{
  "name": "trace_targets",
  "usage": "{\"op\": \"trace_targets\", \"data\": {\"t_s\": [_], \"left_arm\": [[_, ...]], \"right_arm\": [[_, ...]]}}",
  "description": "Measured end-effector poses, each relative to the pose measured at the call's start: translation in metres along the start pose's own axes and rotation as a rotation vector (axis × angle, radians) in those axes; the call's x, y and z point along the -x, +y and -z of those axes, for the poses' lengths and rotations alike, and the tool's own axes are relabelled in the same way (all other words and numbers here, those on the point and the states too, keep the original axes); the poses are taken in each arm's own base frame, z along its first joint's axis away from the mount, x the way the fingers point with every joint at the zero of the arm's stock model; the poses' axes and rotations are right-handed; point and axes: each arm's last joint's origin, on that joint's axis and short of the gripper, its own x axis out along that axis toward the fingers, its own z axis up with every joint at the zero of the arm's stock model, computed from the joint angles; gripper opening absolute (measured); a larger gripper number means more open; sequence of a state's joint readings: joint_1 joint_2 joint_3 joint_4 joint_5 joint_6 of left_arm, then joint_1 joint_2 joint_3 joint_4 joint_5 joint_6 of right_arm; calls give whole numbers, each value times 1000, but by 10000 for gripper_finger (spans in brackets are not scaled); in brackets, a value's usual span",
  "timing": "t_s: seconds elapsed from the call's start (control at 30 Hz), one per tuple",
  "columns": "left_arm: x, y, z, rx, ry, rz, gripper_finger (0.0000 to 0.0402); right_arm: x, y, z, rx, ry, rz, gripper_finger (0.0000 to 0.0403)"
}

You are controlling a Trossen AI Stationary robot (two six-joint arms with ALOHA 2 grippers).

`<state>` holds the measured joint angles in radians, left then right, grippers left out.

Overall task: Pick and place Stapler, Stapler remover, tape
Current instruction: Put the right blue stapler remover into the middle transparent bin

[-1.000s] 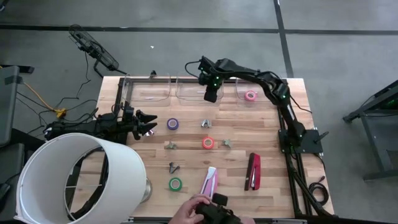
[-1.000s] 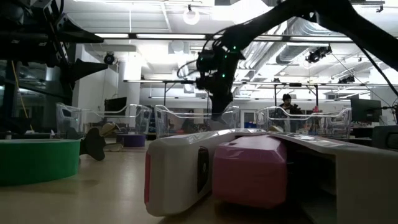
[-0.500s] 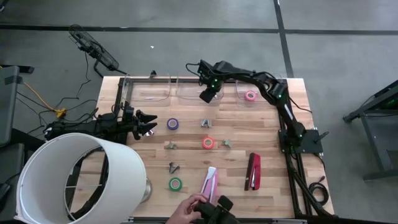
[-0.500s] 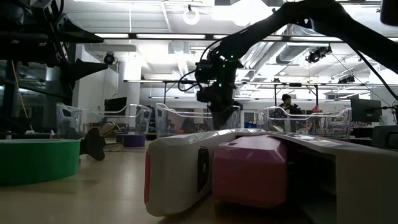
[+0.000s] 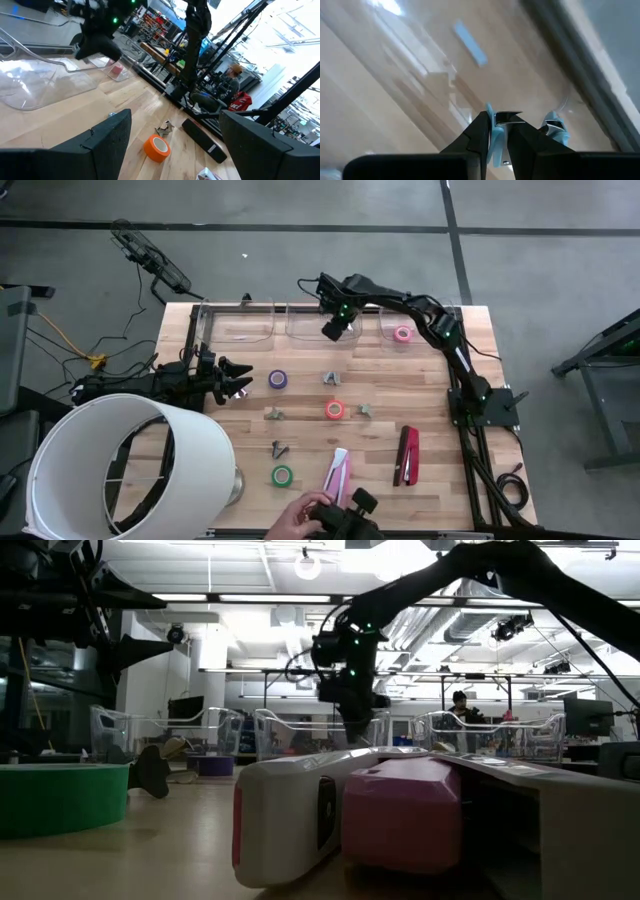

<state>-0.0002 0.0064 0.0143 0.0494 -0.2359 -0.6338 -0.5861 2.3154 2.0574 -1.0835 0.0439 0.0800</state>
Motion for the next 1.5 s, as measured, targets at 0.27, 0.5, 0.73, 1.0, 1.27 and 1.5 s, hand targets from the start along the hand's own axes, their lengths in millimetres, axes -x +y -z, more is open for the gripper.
{"op": "trace_targets", "data": {"t_s": [0.27,0.5,0.73,1.0,1.27,1.5], "left_arm": [[0,0,0,0,0,0,296],[0,0,0,0,0,0,296],[0,0,0,0,0,0,296],[0,0,0,0,0,1,296],[0,0,0,0,0,0,296],[0,0,0,0,0,0,296]], "right_arm": [[12,11,-13,-280,-81,-184,47],[11,18,-17,-388,-127,-200,46],[-5,21,-19,-465,-115,-191,46],[-20,25,-20,-510,-88,-210,46],[-22,26,-19,-508,-90,-184,60],[-22,26,-19,-500,-87,-190,84]]}}
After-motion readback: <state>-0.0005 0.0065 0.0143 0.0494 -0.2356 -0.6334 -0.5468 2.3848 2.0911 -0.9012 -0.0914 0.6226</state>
